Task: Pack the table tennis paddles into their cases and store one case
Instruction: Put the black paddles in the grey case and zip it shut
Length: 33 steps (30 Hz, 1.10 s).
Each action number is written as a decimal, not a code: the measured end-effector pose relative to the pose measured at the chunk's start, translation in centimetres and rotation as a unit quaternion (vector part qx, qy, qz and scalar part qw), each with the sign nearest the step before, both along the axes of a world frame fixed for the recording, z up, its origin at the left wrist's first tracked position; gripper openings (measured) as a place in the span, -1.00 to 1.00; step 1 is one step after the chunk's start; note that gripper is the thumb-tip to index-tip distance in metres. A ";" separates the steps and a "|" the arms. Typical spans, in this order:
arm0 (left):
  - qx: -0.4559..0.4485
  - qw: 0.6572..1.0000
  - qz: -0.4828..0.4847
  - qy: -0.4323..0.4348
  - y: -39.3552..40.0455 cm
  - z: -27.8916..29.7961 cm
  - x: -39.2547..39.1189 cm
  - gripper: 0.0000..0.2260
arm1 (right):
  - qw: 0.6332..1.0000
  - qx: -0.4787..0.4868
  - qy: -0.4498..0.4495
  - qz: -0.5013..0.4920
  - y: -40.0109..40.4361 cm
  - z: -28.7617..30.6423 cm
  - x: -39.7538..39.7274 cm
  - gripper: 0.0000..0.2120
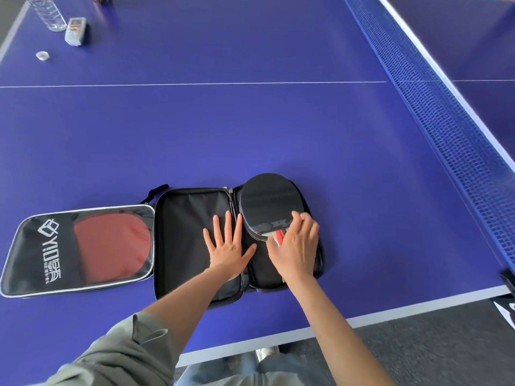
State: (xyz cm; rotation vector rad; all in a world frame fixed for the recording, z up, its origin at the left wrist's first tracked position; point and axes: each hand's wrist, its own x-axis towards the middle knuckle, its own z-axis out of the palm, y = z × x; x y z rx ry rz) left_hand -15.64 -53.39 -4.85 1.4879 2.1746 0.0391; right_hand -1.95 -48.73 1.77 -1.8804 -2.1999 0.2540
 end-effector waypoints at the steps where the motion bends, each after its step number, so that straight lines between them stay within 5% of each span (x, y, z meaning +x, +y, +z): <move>1: 0.001 1.000 0.000 0.002 0.0 0.0 0.0 -0.29 | 0.999 0.026 0.019 0.019 1.0 0.3 -0.4 -0.37; 7: 0.011 1.000 0.011 0.005 -0.1 0.2 0.3 -0.29 | 0.985 -0.106 -0.042 0.131 5.2 -1.5 -2.1 -0.36; 16: 0.059 0.997 0.005 -0.041 -0.5 1.8 -1.7 -0.36 | 0.985 -0.065 -0.085 0.135 4.6 -4.0 -1.9 -0.38; 20: 0.153 0.980 0.125 0.034 -2.2 4.3 -6.6 -0.41 | 0.985 -0.059 -0.078 0.142 4.6 -4.3 -1.7 -0.39; 24: 0.102 0.957 0.273 -0.006 -3.4 6.2 -9.8 -0.27 | 0.986 -0.055 -0.074 0.141 4.8 -4.4 -1.8 -0.40; 33: 0.108 0.936 0.316 -0.113 -3.1 6.6 -10.6 -0.34 | 0.985 -0.049 -0.082 0.144 4.5 -4.2 -1.9 -0.38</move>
